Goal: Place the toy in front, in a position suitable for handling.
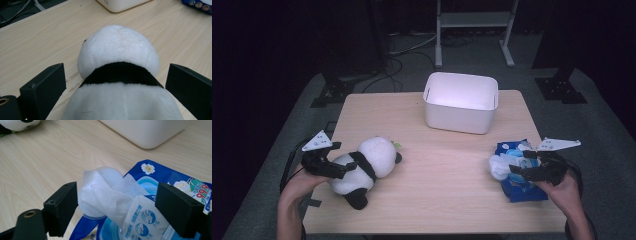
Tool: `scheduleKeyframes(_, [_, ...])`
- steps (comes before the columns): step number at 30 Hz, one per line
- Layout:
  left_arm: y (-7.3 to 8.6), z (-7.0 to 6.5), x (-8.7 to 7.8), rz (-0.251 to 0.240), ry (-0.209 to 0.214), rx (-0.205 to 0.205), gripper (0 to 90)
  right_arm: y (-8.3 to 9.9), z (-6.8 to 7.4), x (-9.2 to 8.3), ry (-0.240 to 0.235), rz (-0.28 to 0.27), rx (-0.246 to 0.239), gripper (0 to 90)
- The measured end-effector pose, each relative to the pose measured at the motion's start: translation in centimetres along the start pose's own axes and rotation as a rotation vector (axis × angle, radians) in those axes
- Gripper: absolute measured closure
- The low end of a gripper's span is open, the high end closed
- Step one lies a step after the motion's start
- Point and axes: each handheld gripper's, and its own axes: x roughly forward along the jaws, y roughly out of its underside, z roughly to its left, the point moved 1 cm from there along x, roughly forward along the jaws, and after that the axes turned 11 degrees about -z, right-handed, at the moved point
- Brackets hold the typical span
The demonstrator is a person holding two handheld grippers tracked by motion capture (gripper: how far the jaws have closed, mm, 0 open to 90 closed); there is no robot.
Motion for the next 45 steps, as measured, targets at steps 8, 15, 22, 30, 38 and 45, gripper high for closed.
scheduleKeyframes(8, [-0.3,-0.1,0.6,0.004,0.018,0.003,1.8,0.4,-0.2,-0.1,-0.002,0.01,0.006,17.2])
scheduleKeyframes(15, [-0.6,-0.7,1.6,0.022,0.041,0.025,1.8,0.3,0.2,-0.3,0.002,0.017,-0.003,17.1])
scheduleKeyframes(22, [-0.4,-1.3,3.5,0.095,0.056,0.061,1.8,0.1,0.4,-0.7,0.002,0.01,-0.013,17.2])
scheduleKeyframes(30, [-0.2,-1.5,4.5,0.163,0.029,0.102,3.3,0.0,0.8,-0.6,-0.006,0.017,-0.026,17.2])
scheduleKeyframes(38, [0.1,-1.5,5.2,0.251,0.02,0.107,5.2,0.0,1.1,-0.3,-0.018,0.032,-0.038,17.2])
scheduleKeyframes(45, [-0.1,-1.6,5.6,0.299,0.021,0.103,11.9,0.0,1.3,-0.1,-0.027,0.047,-0.052,17.2])
